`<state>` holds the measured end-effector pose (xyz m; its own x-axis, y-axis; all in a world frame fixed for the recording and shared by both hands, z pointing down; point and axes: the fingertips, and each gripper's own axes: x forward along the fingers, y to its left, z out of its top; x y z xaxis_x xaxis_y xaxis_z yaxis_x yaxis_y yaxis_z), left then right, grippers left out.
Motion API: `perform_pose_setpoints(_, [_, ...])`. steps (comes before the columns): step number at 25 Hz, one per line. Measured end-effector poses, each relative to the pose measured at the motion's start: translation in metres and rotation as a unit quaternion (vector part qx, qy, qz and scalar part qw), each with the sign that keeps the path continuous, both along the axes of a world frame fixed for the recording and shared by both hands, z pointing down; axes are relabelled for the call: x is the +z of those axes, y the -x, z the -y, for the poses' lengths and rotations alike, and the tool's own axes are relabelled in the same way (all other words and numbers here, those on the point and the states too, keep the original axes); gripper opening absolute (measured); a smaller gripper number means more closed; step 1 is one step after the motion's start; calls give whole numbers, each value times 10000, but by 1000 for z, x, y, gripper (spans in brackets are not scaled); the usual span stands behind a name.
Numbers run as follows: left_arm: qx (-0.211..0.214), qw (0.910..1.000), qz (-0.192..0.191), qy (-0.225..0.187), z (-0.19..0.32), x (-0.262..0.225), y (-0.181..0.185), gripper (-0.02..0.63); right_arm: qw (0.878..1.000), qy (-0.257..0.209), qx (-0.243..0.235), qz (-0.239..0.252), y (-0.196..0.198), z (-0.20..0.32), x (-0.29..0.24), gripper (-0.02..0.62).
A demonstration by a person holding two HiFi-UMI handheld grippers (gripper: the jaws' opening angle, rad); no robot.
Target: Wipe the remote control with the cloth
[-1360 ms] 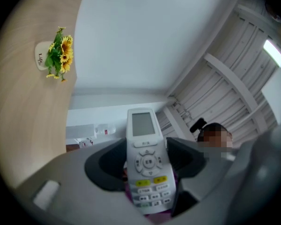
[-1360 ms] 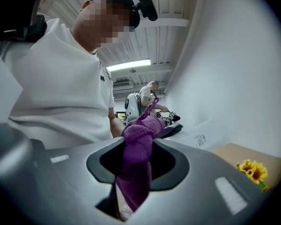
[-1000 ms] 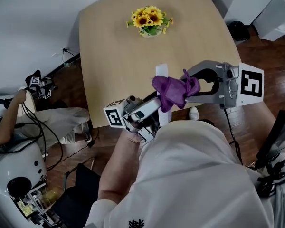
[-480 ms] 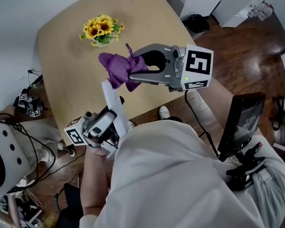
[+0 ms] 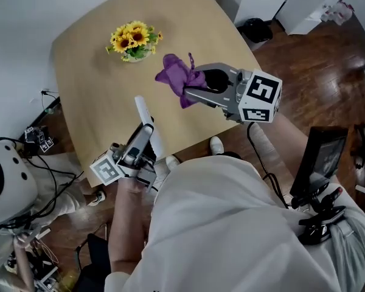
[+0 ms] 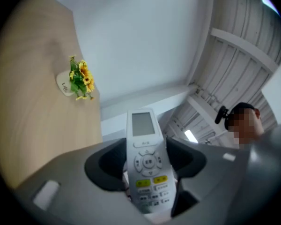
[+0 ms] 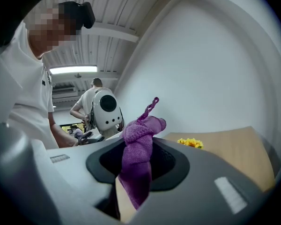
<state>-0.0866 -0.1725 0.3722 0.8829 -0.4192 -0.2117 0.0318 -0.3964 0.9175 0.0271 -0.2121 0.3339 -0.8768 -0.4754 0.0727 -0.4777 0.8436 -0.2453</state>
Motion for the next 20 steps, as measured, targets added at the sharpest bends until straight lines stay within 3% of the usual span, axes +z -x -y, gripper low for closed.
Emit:
perform_pose_setpoints(4, [-438, 9953, 852, 143, 12, 27, -4, 285, 9990, 193, 386, -108, -23, -9, 16, 126])
perform_pose_setpoints(7, [-849, 9793, 1786, 443, 23, 67, 1, 285, 9966, 366, 726, -155, -45, -18, 28, 126])
perform_pose_setpoints(9, [-1083, 9581, 2592, 556, 31, 97, 11, 285, 9938, 540, 956, -166, -58, -22, 37, 126])
perform_pose_setpoints(12, [-1273, 9197, 3661, 624, 42, 137, 26, 285, 9893, 801, 1206, -160, -71, -29, 50, 126])
perform_pose_setpoints(14, [-1306, 9001, 4100, 686, 46, 158, 32, 285, 9868, 923, 1321, -159, -77, -34, 57, 126])
perform_pose_setpoints(20, [-1446, 8532, 4939, 853, 65, 201, 41, 285, 9828, 1101, 1455, -269, -90, -47, 71, 126])
